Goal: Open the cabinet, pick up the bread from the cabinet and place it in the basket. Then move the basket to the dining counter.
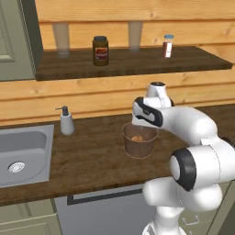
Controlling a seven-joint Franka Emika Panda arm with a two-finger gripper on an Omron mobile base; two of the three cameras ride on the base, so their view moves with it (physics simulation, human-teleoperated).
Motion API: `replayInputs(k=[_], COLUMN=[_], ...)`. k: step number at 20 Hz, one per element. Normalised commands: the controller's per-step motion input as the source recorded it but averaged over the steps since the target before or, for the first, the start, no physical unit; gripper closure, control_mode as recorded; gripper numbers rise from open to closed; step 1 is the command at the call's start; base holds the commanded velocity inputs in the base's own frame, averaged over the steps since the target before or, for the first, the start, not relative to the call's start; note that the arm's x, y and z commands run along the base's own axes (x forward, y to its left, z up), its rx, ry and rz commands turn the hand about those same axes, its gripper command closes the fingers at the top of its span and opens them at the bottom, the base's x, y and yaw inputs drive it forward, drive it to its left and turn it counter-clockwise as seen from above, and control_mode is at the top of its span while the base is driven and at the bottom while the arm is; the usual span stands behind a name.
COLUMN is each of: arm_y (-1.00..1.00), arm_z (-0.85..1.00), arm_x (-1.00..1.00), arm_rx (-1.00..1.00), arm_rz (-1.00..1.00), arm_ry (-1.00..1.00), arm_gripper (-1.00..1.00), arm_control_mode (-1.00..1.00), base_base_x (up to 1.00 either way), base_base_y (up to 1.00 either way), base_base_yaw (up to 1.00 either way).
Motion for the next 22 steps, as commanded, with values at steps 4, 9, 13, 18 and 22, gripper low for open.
replayInputs(k=[4, 9, 13, 18, 22], arm_y=[-0.71, -0.16, 0.0, 0.0, 0.0], arm_z=[-0.03, -0.07, -0.13, -0.25, -0.22], arm_x=[-0.3, 0.23, 0.32, 0.13, 0.0], arm_rx=[0.09, 0.04, 0.0, 0.0, 0.0], arm_rz=[-0.19, -0.04, 0.0, 0.0, 0.0], arm_ry=[0.01, 0.01, 0.0, 0.0, 0.0], arm_gripper=[-1.0, -1.0, -1.0, -1.0, -1.0], arm_control_mode=[-1.0, -1.0, -1.0, -1.0, -1.0], base_base_x=[0.0, 0.0, 0.0, 0.0, 0.0], base_base_y=[0.0, 0.0, 0.0, 0.0, 0.0], base_base_yaw=[0.0, 0.0, 0.0, 0.0, 0.0])
